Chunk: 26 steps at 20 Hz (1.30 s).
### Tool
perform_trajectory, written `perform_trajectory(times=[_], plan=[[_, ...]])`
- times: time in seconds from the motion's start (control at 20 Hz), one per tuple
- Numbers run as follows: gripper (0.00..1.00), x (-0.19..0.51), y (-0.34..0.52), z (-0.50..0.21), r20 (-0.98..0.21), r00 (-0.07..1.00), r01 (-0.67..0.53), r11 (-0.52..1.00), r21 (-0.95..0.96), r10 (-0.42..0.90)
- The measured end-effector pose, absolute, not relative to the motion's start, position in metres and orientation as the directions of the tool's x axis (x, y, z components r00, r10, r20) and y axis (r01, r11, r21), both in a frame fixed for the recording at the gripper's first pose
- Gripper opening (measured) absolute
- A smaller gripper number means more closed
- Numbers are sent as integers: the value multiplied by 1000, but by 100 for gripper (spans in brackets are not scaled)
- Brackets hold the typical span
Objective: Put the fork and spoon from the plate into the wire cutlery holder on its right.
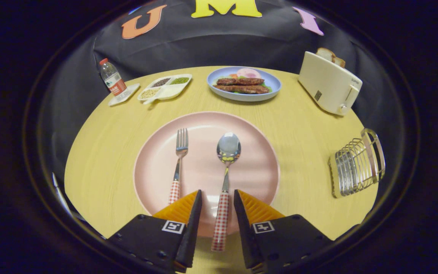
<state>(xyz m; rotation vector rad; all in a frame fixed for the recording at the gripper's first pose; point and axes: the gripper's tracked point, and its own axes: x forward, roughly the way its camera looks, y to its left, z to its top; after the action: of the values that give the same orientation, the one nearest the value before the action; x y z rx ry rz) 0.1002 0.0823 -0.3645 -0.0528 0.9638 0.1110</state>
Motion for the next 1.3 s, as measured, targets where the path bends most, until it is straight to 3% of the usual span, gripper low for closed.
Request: perform_trajectory(times=[0.05, 0.15, 0.25, 0.8, 1.3], plan=[[29, 101, 81, -364, -821, 568, -111, 994, -1, 63], [22, 96, 84, -363, -825, 562, -110, 994, -2, 61], [8, 98, 76, -360, -820, 572, -89, 995, -34, 23], [8, 78, 43, -279, -775, 631, -64, 998, -1, 40], [8, 73, -65, -203, -714, 698, -1, 996, -84, -60]])
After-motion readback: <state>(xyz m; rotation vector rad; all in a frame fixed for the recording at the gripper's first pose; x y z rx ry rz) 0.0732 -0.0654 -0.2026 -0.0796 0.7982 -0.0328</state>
